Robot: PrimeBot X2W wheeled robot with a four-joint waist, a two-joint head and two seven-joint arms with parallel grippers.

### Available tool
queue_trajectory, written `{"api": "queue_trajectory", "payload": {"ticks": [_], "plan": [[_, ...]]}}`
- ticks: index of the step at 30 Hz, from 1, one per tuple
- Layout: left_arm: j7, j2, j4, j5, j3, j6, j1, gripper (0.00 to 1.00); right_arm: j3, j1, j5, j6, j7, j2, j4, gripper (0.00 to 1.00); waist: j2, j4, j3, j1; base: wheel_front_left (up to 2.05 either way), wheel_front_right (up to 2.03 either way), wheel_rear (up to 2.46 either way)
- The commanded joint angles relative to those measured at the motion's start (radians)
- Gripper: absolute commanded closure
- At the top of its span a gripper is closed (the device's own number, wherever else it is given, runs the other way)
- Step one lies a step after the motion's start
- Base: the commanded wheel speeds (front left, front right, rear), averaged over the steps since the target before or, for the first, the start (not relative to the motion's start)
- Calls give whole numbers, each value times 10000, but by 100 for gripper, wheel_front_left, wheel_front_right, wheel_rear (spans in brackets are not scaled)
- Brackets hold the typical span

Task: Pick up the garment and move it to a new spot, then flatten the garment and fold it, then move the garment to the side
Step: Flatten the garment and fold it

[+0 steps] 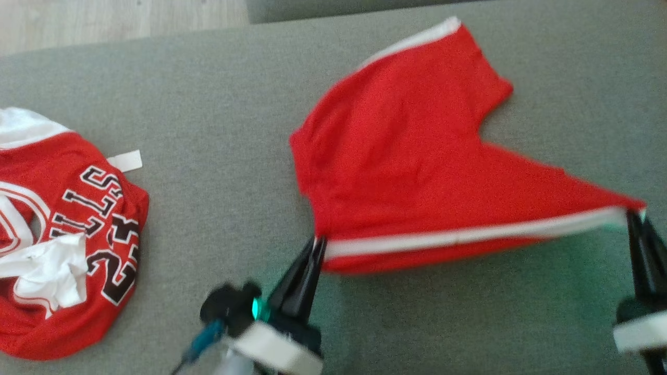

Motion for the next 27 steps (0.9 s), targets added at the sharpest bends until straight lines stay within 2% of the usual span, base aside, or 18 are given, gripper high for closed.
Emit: {"api": "queue_trajectory", "payload": {"ticks": [1,5,11,17,27], "plan": [[-94,276,-581,28,453,169,170,100,-197,329,66,65,158,-249,-752,100,0,53,-138,4,0,0,0],[342,543,-1532,-29,287,260,688,100,-837,1109,-54,65,780,16,-2064,100,0,193,-181,4,0,0,0],[680,441,-1966,-8,267,366,212,100,-1189,775,-284,65,1418,111,-2516,100,0,379,-188,4,0,0,0],[902,-50,-1406,-6,391,634,-1097,100,-998,-736,-578,65,1945,-147,-1849,100,0,554,199,4,0,0,0],[915,-517,387,-522,355,1160,-3996,100,401,-4380,-503,65,2658,-1194,321,100,0,1132,1489,4,0,0,0]]}}
